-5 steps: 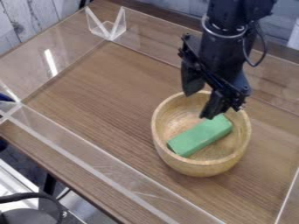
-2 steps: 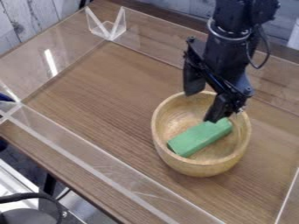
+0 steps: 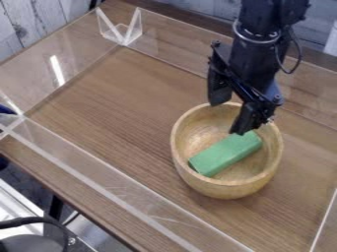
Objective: Put the green block in the brown bowl
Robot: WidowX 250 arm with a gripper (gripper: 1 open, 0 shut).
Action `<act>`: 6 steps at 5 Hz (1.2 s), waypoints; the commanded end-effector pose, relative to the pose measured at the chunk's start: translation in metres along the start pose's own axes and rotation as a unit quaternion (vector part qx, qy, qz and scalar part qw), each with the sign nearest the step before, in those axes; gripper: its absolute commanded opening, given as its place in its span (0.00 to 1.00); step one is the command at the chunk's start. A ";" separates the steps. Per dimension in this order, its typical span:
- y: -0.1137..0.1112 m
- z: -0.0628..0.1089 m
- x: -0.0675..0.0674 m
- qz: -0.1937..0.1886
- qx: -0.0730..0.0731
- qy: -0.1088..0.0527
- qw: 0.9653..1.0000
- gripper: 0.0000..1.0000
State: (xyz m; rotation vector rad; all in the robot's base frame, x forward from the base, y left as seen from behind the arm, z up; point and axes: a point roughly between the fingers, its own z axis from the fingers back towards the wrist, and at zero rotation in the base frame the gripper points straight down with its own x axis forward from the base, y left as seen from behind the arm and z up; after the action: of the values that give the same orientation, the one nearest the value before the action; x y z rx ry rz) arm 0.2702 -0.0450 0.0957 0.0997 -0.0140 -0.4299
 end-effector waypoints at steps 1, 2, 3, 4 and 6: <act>0.010 0.017 0.005 0.014 0.024 -0.035 0.999 1.00; 0.015 0.020 0.003 0.021 0.040 -0.045 0.998 1.00; 0.020 0.023 0.007 0.042 0.041 -0.057 0.997 1.00; 0.024 0.021 0.012 0.057 0.038 -0.063 0.996 1.00; 0.091 0.030 0.002 0.078 0.020 -0.061 0.995 1.00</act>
State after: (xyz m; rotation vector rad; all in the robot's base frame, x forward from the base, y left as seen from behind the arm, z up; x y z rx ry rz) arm 0.3004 0.0356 0.1185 0.0996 -0.0887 -0.2653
